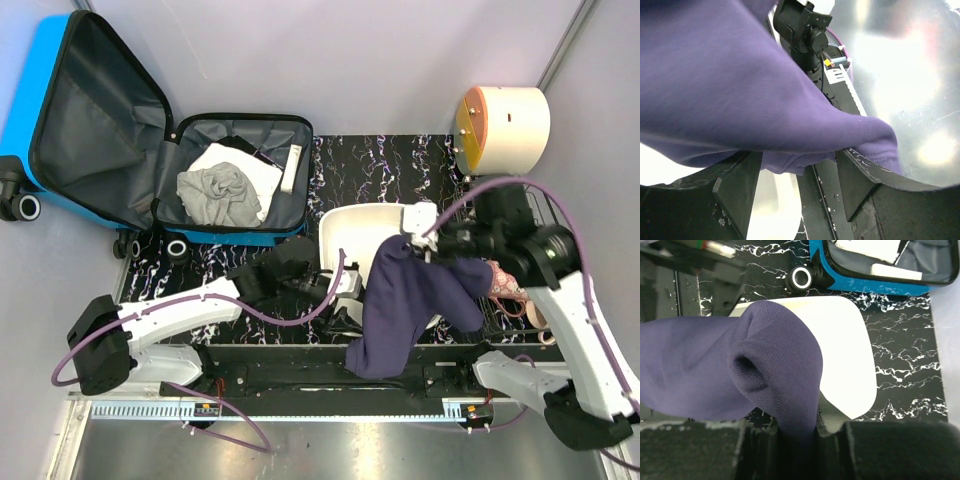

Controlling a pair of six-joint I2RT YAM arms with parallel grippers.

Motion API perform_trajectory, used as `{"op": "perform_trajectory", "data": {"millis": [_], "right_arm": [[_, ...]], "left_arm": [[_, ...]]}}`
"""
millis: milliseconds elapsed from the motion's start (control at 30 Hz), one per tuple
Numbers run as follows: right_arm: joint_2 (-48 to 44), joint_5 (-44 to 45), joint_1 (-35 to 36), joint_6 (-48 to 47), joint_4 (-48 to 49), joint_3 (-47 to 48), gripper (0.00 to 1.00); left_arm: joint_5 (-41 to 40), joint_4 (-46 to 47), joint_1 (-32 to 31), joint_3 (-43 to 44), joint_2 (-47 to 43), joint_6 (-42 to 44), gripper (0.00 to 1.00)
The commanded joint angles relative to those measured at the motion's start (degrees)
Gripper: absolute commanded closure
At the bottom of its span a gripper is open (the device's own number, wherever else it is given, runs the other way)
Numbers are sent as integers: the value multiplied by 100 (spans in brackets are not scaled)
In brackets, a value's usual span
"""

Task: Open, take out, and arrange the luggage

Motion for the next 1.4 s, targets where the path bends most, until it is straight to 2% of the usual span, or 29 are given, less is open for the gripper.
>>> {"op": "perform_trajectory", "data": {"millis": [0,200,267,300,367,400,467,500,567,633,700,800,1000,1100,1233,1333,1367], "right_arm": [[535,-37,-22,-119,985,149,100],[1405,-450,-233,-646,1303,140,100],[1869,-520,-329,-961,1311,175,100],[2029,-555,-339,-1137,1303,175,99],[2476,-634,-382,-1621,1512,71,87],[2618,-678,-365,-1770,1635,0,72],[3021,-749,-365,-1851,2256,-132,51],[3154,-723,-374,-1738,2469,-89,43],[3409,-618,-374,-940,2917,400,25],[3498,-521,-374,-438,2981,832,18],[3376,-450,-400,-42,2981,1150,15],[3033,-441,-444,389,2972,1020,14],[2356,-476,-892,1373,2402,-17,23],[2110,-494,-963,1436,1971,-518,23],[2083,-669,-971,1506,1874,-1168,21],[2416,-810,-971,1567,1979,-1433,23],[2652,-836,-963,1637,2127,-1485,24]], "left_arm": [[116,1155,-85,-285,87,-424,36],[-16,1149,-67,-452,113,-434,33],[-7,929,3,-444,-35,-241,26],[28,797,212,-487,-132,-266,18],[335,578,633,-531,-569,-249,13],[370,132,758,-549,-746,-179,10],[415,-501,1082,-480,-1229,388,8],[345,-1166,1188,-453,-1371,584,8],[213,-1627,1591,-287,-1530,883,7],[-93,-2191,1795,-111,-1513,1051,7],[-480,-2525,1919,206,-1347,1262,9],[-631,-2632,1972,505,-916,1666,12],[-1194,-2440,2146,1277,165,1493,16],[-720,-2341,2867,1725,578,517,13],[-1341,-3368,3438,2964,1377,314,9],[-1387,-3879,4123,3765,1861,148,9],[-1370,-3967,4534,4036,1967,103,9]]}}
